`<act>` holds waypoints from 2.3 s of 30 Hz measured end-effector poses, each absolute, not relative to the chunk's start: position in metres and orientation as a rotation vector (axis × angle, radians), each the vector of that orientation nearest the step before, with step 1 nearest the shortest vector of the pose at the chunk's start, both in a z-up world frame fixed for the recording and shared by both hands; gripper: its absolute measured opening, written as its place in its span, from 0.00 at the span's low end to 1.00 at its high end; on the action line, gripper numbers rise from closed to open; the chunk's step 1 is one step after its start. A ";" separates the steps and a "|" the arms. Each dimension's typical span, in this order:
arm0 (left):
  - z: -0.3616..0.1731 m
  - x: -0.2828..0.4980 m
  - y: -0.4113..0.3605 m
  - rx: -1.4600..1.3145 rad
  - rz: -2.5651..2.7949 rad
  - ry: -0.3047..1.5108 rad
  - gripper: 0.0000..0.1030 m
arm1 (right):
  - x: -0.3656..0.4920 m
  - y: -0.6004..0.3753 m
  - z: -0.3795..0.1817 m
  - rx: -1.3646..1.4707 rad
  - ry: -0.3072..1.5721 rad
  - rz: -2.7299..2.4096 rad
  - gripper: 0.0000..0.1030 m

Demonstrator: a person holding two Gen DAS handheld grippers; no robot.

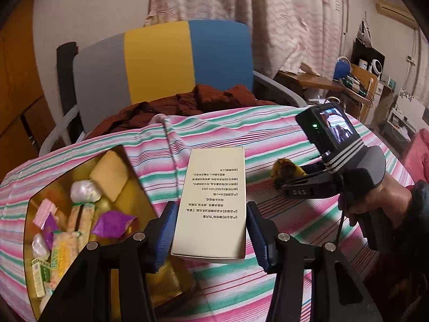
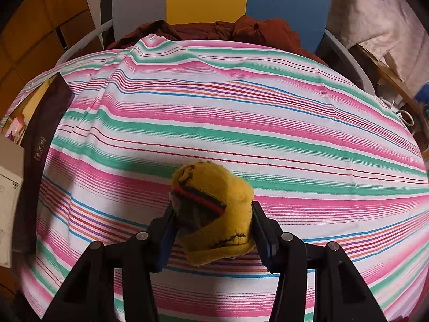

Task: Organize objects
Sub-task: 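Carry the cream box and yellow sock into the gold tray and open both tools, then lift both open tools away from the filled tray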

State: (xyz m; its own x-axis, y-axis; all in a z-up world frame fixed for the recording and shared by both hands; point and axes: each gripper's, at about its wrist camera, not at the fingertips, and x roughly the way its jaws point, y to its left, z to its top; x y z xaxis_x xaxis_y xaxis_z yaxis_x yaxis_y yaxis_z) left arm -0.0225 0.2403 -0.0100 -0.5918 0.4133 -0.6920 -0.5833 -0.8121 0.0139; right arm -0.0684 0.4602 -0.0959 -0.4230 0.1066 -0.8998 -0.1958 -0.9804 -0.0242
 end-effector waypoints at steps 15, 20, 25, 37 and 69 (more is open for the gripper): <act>-0.012 -0.043 0.131 -1.049 2.529 0.116 0.51 | -0.064 0.391 -0.068 -1.581 0.140 2.620 0.49; -0.011 -0.057 0.082 -1.083 2.623 0.018 0.51 | -0.067 0.332 -0.033 -1.494 0.158 2.807 0.49; -0.010 -0.075 0.054 -1.106 2.661 -0.060 0.51 | -0.078 0.274 -0.014 -1.470 0.182 2.946 0.49; -0.018 -0.126 0.054 -1.153 2.659 -0.125 0.51 | -0.135 0.222 -0.025 -1.452 0.278 2.947 0.76; -0.002 -0.029 0.027 -1.054 2.926 -0.001 0.73 | -0.028 0.200 -0.020 -1.177 0.068 2.897 0.95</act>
State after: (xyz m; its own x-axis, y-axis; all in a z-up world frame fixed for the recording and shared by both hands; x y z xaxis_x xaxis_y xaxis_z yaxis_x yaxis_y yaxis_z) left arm -0.0292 0.0267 -0.0023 -0.7699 0.0305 -0.6374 -0.0300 -0.9995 -0.0116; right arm -0.0284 0.2004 -0.0202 -0.7169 -0.0035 -0.6972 -0.0294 -0.9989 0.0353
